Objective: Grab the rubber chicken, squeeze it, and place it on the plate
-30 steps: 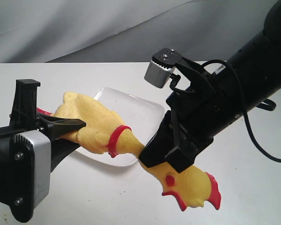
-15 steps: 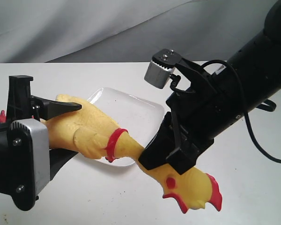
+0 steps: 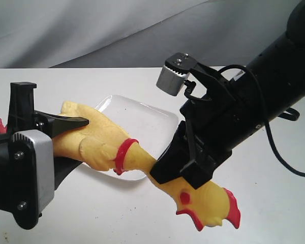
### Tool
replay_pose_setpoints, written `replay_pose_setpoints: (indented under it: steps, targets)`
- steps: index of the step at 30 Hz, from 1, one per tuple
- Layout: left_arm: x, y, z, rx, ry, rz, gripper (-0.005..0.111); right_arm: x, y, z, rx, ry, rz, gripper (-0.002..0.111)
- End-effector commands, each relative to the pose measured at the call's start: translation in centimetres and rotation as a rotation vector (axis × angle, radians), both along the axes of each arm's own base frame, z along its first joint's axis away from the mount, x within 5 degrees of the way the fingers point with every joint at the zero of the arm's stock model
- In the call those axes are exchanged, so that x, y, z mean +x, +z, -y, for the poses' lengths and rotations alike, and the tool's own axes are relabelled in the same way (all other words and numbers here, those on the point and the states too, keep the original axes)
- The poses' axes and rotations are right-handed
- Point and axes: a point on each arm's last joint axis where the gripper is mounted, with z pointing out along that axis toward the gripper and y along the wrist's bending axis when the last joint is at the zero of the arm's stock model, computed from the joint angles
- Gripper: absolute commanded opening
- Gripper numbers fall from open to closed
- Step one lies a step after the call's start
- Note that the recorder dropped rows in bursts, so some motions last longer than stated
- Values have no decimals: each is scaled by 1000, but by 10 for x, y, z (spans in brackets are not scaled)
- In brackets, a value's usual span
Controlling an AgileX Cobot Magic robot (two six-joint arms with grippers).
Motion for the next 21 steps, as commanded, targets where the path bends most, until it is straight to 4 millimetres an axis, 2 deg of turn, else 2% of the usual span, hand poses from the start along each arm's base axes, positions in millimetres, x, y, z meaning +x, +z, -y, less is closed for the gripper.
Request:
replay_pose_setpoints:
  steps: [1,4,6,9,11,13,21]
  targets:
    - [-1,1,2,-3,-24,3,1,-1,5,-3,31,5,17,0]
    - [-2,2,2,8,-32,11,13,-1,5,-3,31,5,17,0]
    - [-2,2,2,5,-30,11,31,-1,5,-3,31,5,17,0]
    - [-3,5,1,-3,-29,22,72,0,5,-3,31,3,19,0]
    - [-5,9,-1,-43,-5,21,89,0,5,-3,32,-1,23,0]
    - [-7,13,-2,-84,14,22,90,1,5,-3,34,-8,31,0]
    - [-13,20,-2,-112,-14,45,79,1,5,-3,34,-9,32,0]
